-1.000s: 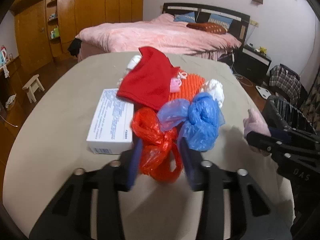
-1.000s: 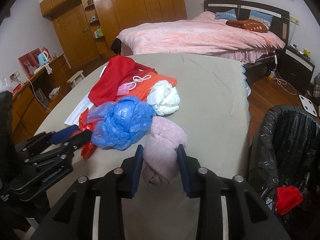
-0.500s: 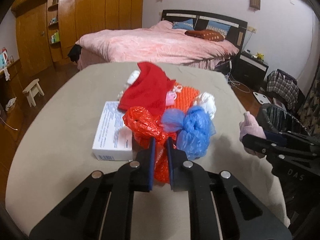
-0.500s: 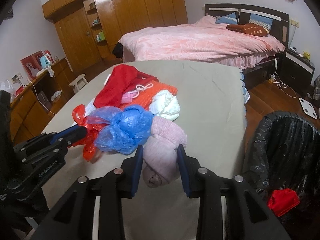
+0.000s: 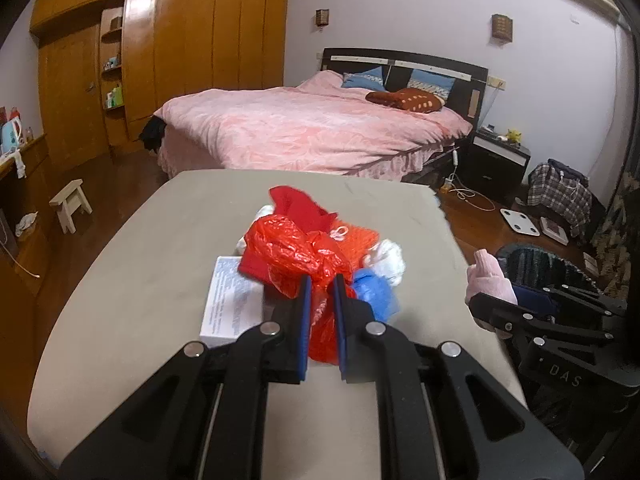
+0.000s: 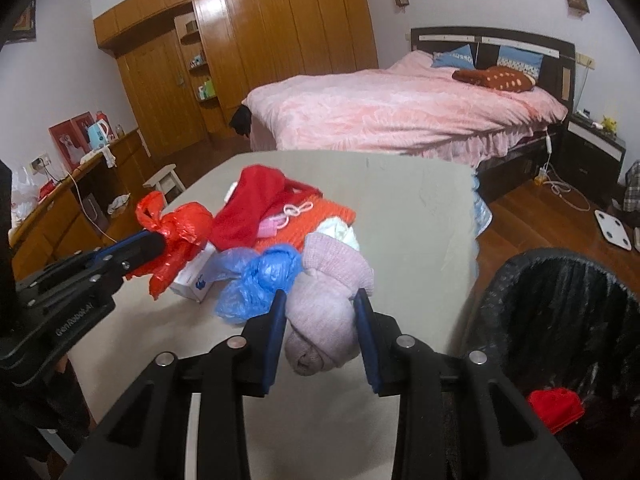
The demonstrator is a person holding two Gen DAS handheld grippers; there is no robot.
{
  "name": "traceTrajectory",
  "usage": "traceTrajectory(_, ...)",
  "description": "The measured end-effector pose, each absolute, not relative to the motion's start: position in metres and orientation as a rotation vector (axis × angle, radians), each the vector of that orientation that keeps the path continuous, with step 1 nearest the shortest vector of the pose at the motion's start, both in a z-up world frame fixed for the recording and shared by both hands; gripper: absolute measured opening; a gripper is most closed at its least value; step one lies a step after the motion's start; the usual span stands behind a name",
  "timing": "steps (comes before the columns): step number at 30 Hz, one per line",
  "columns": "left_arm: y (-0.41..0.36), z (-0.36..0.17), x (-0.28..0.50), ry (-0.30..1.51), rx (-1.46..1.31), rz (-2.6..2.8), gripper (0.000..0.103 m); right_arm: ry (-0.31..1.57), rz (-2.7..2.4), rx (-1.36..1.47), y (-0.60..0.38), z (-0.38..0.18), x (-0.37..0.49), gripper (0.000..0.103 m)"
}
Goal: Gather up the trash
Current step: 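Grasp the red plastic bag with the left tool while the right tool holds the pink sock, then drop the pink sock and red plastic bag into the trash bin with both tools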
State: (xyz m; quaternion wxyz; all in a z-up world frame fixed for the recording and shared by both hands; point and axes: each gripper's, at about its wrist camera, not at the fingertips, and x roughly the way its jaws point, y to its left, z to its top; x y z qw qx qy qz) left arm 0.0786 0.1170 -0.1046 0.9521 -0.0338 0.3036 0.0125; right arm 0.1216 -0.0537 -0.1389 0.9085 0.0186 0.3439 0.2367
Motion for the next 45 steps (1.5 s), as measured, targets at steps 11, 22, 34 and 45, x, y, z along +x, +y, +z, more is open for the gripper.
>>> traceTrajectory(11,0.088,-0.088,0.077,0.588,-0.071,-0.041,0.010,0.646,0.448,0.064,-0.084,-0.108,0.108,0.034)
traceTrajectory(22,0.045,-0.079,0.076,0.574,-0.056,-0.160,0.010,0.602,0.357,0.091,-0.136,-0.089,0.093,0.034)
traceTrajectory(34,-0.016,-0.077,0.083,0.567,-0.036,-0.306,0.010,0.587,0.177,0.117,-0.209,-0.089,0.081,0.034)
traceTrajectory(45,-0.074,-0.081,0.093,0.568,0.001,-0.429,0.010,0.594,0.046,0.143,-0.266,-0.097,0.072,0.034)
